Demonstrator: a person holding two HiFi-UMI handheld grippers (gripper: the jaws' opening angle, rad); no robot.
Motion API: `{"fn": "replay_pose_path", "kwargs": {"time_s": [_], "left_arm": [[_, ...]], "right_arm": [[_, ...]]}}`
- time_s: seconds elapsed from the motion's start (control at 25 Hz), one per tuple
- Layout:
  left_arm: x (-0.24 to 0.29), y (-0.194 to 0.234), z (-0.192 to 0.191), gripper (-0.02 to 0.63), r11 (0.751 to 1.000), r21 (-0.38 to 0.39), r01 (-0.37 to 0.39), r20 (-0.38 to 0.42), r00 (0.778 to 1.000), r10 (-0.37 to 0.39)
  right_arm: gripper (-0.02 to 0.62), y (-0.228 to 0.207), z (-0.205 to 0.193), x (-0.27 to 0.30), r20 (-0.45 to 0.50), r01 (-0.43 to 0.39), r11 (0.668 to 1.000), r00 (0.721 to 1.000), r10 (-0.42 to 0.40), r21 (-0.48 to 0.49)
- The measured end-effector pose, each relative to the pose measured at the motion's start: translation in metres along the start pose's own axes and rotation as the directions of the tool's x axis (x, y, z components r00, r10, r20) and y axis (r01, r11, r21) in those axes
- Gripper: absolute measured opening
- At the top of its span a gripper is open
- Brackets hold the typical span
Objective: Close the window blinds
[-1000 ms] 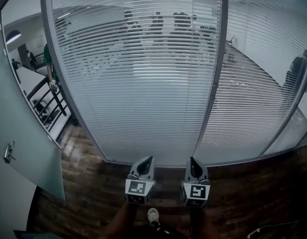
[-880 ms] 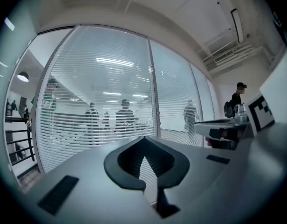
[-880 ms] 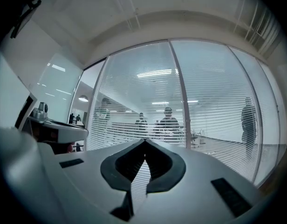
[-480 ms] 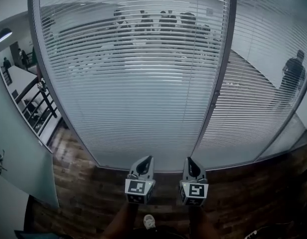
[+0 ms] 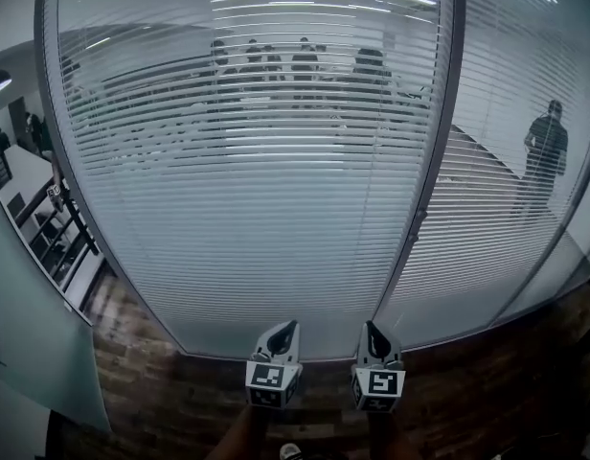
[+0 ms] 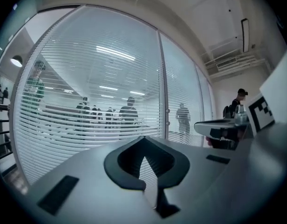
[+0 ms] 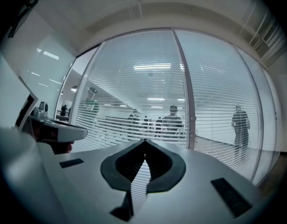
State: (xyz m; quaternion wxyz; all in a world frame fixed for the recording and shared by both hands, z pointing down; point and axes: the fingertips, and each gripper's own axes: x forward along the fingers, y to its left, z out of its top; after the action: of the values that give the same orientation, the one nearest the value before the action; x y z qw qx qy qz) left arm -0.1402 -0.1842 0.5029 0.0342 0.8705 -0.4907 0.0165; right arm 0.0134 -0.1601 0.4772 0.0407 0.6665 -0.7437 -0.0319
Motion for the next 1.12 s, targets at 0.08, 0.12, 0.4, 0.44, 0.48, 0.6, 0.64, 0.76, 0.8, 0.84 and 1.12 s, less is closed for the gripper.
{"fn": "replay_pose_path", "kwargs": {"time_s": [0.08, 0.12, 0.4, 0.44, 0.48, 0.6, 0.64, 0.76, 0.8, 0.84, 1.12], "left_arm": [[0.013, -0.001, 0.005, -0.005, 1.0, 0.005, 0.016, 0.003, 1.0, -0.016], [0.019, -0.003, 0.007, -0.005, 1.0, 0.005, 0.022, 0.005, 1.0, -0.022], [0.063, -0.017, 0.007, -0.005, 0.998, 0.042, 0.056, -0.004, 0.998, -0.056], [0.07, -0.02, 0.008, -0.005, 0.998, 0.042, 0.054, -0.006, 0.999, -0.054], [0.078, -0.023, 0.011, -0.005, 0.998, 0.035, 0.048, -0.005, 0.999, -0.048], [0.102, -0.03, 0.013, -0.005, 0.999, 0.032, 0.036, -0.001, 0.999, -0.036], [0.11, -0.032, 0.013, -0.005, 0.999, 0.032, 0.032, 0.0, 0.999, -0.032], [0.132, -0.039, 0.018, -0.005, 0.999, 0.027, 0.025, 0.01, 1.0, -0.026], [0.139, -0.042, 0.02, -0.005, 0.999, 0.026, 0.023, 0.015, 1.0, -0.023], [0.146, -0.044, 0.022, -0.005, 1.0, 0.024, 0.019, 0.02, 1.0, -0.019], [0.179, -0.054, 0.031, -0.005, 0.999, 0.045, -0.02, 0.026, 0.999, 0.019]], "right_arm": [[0.003, -0.01, -0.002, 0.008, -0.007, 0.02, 1.0, 1.0, -0.02, 0.008], [0.003, -0.014, -0.006, 0.012, -0.004, 0.02, 1.0, 1.0, -0.02, 0.01], [0.003, -0.05, -0.013, 0.035, -0.001, 0.043, 0.999, 0.999, -0.043, 0.021], [0.003, -0.058, -0.015, 0.04, -0.006, 0.047, 0.999, 0.999, -0.047, 0.024], [0.003, -0.066, -0.016, 0.045, -0.007, 0.044, 0.999, 0.999, -0.044, 0.023], [0.003, -0.086, -0.011, 0.061, 0.009, 0.021, 1.0, 1.0, -0.021, 0.004], [0.003, -0.092, -0.01, 0.066, 0.012, 0.017, 1.0, 1.0, -0.017, 0.004], [0.003, -0.113, -0.007, 0.082, 0.021, 0.013, 1.0, 1.0, -0.014, 0.008], [0.003, -0.121, -0.006, 0.088, 0.029, 0.014, 1.0, 0.999, -0.014, 0.007], [0.003, -0.128, -0.005, 0.094, 0.039, 0.012, 1.0, 0.999, -0.012, 0.006], [0.003, -0.164, 0.004, 0.122, 0.053, 0.006, 1.0, 0.999, -0.007, 0.009]]}}
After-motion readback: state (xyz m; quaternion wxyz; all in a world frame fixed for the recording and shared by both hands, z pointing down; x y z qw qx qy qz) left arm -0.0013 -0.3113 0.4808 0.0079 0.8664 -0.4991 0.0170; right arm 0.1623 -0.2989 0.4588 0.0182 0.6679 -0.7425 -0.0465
